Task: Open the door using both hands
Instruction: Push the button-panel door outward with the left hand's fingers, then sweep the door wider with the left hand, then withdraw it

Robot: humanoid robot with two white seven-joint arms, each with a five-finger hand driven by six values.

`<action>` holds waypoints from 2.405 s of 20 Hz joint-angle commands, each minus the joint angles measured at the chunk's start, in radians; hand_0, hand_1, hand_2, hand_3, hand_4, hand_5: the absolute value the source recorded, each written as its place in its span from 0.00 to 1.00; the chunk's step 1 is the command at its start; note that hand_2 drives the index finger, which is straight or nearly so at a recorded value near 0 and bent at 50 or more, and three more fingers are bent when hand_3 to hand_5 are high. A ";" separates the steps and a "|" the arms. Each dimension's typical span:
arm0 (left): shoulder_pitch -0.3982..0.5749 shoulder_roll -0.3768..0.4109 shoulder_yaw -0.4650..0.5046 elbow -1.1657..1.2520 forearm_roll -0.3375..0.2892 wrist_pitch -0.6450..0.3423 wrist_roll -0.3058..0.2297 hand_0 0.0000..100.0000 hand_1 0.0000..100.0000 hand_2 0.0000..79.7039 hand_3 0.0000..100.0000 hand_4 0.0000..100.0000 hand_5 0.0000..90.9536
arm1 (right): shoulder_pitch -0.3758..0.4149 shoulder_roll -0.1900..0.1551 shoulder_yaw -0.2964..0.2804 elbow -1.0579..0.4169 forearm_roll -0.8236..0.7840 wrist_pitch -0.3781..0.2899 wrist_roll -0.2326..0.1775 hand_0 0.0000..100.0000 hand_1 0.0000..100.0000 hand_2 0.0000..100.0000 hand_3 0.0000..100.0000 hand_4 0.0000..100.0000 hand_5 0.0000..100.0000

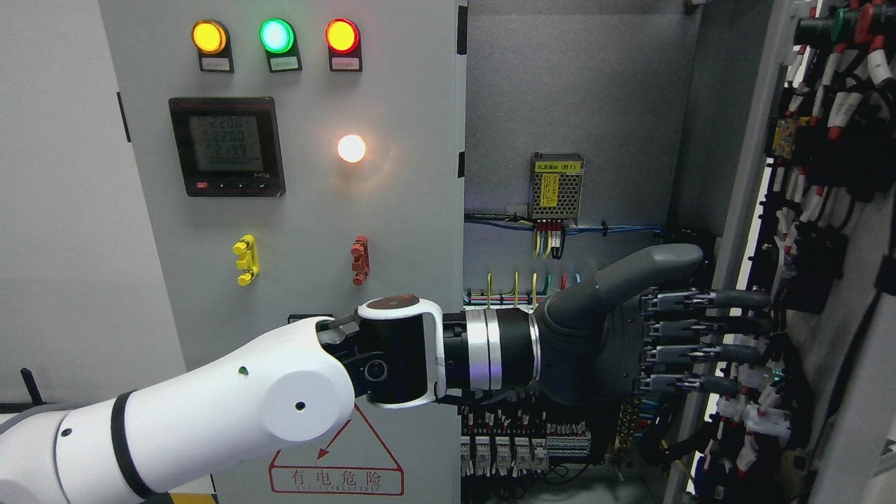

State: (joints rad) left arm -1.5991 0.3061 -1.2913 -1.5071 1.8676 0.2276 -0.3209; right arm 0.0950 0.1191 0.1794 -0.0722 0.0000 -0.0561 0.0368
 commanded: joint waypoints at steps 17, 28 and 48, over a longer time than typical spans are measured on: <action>-0.007 -0.297 0.138 0.094 -0.076 0.025 0.074 0.12 0.39 0.00 0.00 0.00 0.00 | 0.005 0.002 0.000 0.000 -0.021 -0.001 0.000 0.12 0.39 0.00 0.00 0.00 0.00; -0.024 -0.369 0.049 0.183 -0.126 -0.007 0.128 0.12 0.39 0.00 0.00 0.00 0.00 | 0.005 0.002 0.002 0.000 -0.025 -0.001 0.000 0.12 0.39 0.00 0.00 0.00 0.00; -0.113 -0.375 -0.152 0.140 -0.068 -0.182 0.203 0.12 0.39 0.00 0.00 0.00 0.00 | 0.003 0.002 0.002 -0.001 -0.025 -0.001 0.002 0.12 0.39 0.00 0.00 0.00 0.00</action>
State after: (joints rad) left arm -1.7050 -0.0536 -1.3696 -1.3529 1.7956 0.0535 -0.1234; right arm 0.0995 0.1213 0.1809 -0.0732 0.0000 -0.0559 0.0376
